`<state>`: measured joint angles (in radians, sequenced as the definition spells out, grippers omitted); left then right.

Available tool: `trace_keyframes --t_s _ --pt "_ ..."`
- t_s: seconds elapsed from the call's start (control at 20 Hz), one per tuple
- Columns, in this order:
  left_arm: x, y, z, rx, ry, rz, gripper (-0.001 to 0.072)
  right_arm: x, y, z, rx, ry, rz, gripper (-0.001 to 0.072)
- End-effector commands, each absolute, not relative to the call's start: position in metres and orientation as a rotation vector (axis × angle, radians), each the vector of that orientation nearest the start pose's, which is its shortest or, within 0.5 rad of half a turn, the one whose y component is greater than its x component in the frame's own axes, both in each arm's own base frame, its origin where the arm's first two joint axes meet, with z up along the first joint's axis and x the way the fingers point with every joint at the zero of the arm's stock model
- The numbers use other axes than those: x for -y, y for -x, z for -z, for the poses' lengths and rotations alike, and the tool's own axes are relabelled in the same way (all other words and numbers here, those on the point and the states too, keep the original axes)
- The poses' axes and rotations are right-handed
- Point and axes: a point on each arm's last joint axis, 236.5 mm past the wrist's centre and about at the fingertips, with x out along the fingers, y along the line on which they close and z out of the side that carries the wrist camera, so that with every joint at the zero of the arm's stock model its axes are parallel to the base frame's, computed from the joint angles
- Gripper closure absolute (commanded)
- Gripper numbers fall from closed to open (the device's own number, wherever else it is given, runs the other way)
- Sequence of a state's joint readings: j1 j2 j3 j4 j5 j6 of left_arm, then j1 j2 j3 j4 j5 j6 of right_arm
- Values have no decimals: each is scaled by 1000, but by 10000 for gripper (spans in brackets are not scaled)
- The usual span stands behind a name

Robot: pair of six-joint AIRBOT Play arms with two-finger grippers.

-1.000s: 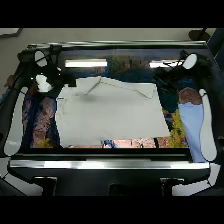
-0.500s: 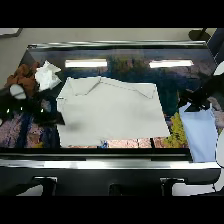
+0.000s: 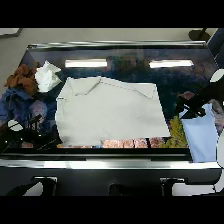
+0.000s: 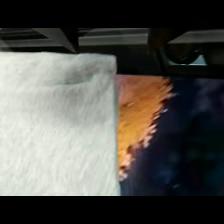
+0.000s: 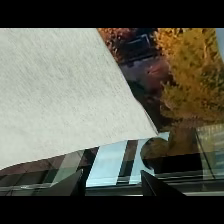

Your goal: Fold the shirts.

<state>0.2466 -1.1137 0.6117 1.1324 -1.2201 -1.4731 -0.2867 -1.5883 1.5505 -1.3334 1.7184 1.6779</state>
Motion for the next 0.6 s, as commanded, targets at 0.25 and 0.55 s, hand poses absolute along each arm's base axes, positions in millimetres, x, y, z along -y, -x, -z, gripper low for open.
trace_keyframes --t_s 0.25,0.55 --pt "65 -253 106 -1541 696 113 488 50 -348 -8 -1723 -478 93 297" --pt "65 -256 101 -1518 674 130 673 18 -303 50 -1830 -569 21 212"
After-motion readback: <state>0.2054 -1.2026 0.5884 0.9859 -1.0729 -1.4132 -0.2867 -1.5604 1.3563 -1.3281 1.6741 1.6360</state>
